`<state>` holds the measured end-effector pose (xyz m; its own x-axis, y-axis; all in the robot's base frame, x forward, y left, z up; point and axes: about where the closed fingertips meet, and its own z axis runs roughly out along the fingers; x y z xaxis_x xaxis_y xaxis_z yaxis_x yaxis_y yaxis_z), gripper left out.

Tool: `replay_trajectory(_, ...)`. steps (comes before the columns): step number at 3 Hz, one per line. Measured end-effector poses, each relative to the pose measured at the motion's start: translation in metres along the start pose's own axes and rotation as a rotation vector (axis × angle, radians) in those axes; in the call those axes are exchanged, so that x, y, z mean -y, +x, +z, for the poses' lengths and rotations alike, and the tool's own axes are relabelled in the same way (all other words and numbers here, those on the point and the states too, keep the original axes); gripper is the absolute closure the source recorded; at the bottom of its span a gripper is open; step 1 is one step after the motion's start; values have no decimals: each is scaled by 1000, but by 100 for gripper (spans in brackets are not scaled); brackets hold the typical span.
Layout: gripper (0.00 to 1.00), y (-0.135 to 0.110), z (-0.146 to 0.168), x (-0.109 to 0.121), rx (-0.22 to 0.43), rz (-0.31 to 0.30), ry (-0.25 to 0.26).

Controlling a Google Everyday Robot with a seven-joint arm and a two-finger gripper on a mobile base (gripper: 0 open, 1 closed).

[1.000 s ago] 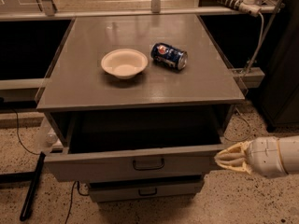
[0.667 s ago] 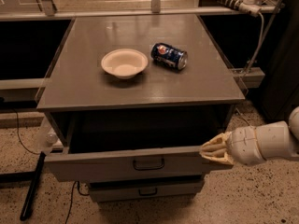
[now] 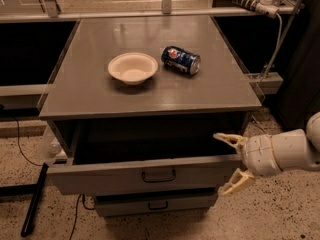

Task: Open top drawer

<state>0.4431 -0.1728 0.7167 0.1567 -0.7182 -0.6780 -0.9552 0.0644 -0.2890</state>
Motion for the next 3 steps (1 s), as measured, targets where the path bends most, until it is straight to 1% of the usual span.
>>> replay_trajectory(1, 0, 0, 0, 0, 0, 0, 0)
replay_trajectory(2, 0, 10, 21, 0, -11, 17, -25)
replay_trajectory(3, 0, 29, 44, 0, -33, 41, -57)
